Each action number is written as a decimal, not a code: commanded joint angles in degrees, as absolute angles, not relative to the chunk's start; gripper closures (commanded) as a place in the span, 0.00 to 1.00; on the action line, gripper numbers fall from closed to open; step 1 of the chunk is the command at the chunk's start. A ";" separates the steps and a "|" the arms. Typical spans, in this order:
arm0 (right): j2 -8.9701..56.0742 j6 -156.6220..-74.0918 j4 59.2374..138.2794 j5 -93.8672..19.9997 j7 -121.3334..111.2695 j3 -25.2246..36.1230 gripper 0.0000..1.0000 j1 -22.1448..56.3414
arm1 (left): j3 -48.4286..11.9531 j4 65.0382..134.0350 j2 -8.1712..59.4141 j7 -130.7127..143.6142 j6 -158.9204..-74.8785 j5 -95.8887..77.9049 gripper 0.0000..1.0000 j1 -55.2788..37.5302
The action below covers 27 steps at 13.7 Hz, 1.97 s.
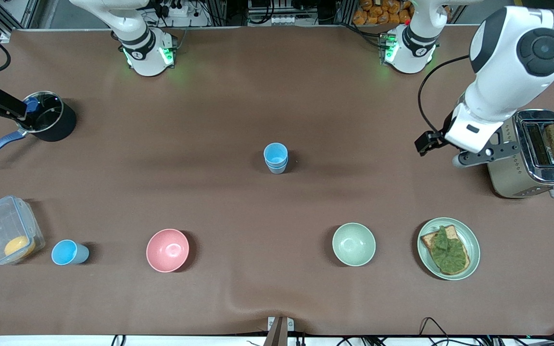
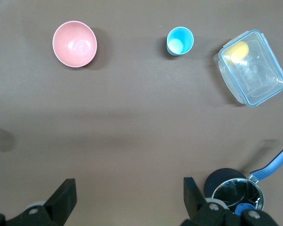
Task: Stack blue cups with both arms
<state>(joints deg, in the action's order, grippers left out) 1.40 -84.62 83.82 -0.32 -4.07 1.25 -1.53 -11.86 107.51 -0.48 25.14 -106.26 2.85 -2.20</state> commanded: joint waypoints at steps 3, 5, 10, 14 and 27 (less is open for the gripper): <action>0.97 -84.20 83.85 -0.79 -4.39 1.23 0.00 -1.85 | -8.44 106.53 -4.83 17.07 -98.54 1.58 0.00 0.00; 1.05 -84.20 83.85 -0.79 -4.39 1.23 0.00 -1.67 | -7.47 101.28 -4.05 16.00 -94.67 1.50 0.00 0.00; 1.05 -84.20 83.85 -0.79 -4.31 1.23 0.00 -1.58 | -5.19 96.16 -3.69 10.49 -91.24 1.41 0.00 1.05; 0.97 -83.85 83.85 -0.79 -4.31 1.32 0.00 -1.67 | -5.01 93.61 -3.60 9.14 -90.18 -3.14 0.00 3.33; 1.14 -83.58 84.29 -0.79 -4.31 1.32 0.00 -1.49 | -5.18 92.37 -2.72 9.32 -90.09 -3.52 0.00 4.39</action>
